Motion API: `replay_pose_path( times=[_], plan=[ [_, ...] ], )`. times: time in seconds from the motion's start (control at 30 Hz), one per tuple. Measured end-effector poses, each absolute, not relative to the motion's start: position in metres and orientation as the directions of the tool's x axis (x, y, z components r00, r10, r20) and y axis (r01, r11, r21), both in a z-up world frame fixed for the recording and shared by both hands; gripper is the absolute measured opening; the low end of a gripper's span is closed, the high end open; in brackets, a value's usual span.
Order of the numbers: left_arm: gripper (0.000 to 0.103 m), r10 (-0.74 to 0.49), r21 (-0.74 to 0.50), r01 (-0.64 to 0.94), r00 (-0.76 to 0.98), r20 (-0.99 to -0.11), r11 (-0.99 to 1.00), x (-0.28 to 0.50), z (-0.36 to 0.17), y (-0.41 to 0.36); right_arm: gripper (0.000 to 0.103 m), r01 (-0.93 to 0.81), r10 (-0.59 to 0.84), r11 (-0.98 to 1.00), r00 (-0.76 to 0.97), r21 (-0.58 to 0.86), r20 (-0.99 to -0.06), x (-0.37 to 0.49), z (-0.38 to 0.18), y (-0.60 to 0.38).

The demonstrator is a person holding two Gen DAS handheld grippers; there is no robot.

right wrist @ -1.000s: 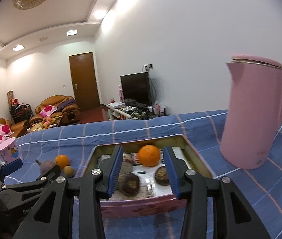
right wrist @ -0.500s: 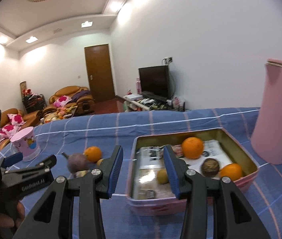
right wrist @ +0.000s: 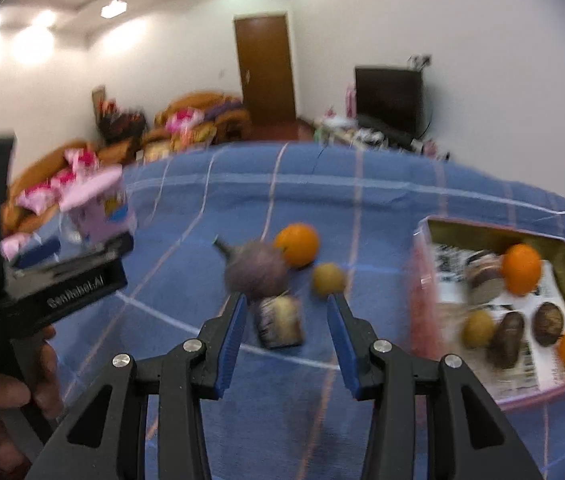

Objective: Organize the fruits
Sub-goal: 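Grasp a striped purple-white cylinder with the right gripper while the left grasps a large purple fruit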

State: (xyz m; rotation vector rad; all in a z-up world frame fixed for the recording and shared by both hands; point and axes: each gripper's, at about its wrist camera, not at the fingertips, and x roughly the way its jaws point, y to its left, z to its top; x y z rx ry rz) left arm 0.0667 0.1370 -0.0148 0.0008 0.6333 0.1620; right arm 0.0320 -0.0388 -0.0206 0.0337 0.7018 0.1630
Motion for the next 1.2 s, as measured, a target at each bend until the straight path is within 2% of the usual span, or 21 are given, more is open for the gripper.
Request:
replay_pose_path(
  times=[0.1, 0.4, 0.57, 0.63, 0.83, 0.93, 1.1, 1.2],
  plan=[
    [0.103, 0.153, 0.065, -0.142, 0.793, -0.589, 0.988, 0.065, -0.014, 0.133, 0.044, -0.146, 0.161, 0.986, 0.69, 0.083, -0.706, 0.048, -0.032, -0.027],
    [0.103, 0.154, 0.068, -0.141, 0.793, -0.59, 0.988, 0.065, -0.014, 0.133, 0.044, -0.116, 0.137, 0.99, 0.615, 0.083, -0.776, 0.07, -0.047, -0.019],
    [0.103, 0.153, 0.069, -0.139, 0.793, -0.589, 0.988, 0.065, -0.014, 0.132, 0.043, -0.116, 0.127, 0.991, 0.619, 0.07, -0.775, 0.071, -0.047, -0.018],
    [0.103, 0.154, 0.069, -0.14, 0.793, -0.589, 0.988, 0.065, -0.014, 0.132, 0.033, -0.104, 0.114, 0.993, 0.621, 0.062, -0.776, 0.071, -0.047, -0.017],
    [0.103, 0.152, 0.07, -0.138, 0.794, -0.588, 0.988, 0.064, -0.014, 0.131, 0.032, -0.115, 0.115, 0.992, 0.625, 0.055, -0.772, 0.068, -0.047, -0.015],
    [0.103, 0.146, 0.072, -0.128, 0.801, -0.581, 0.989, 0.063, -0.015, 0.128, 0.032, -0.105, 0.116, 0.993, 0.665, 0.061, -0.738, 0.058, -0.04, -0.02],
    [0.103, 0.105, 0.068, -0.081, 0.823, -0.558, 0.994, 0.058, -0.015, 0.121, 0.032, -0.111, 0.134, 0.991, 0.799, 0.075, -0.587, 0.015, -0.014, -0.035],
    [0.103, 0.049, 0.054, -0.023, 0.828, -0.559, 0.998, 0.057, -0.012, 0.114, 0.032, -0.104, 0.112, 0.994, 0.84, 0.045, -0.53, -0.007, -0.007, -0.045]
  ],
)
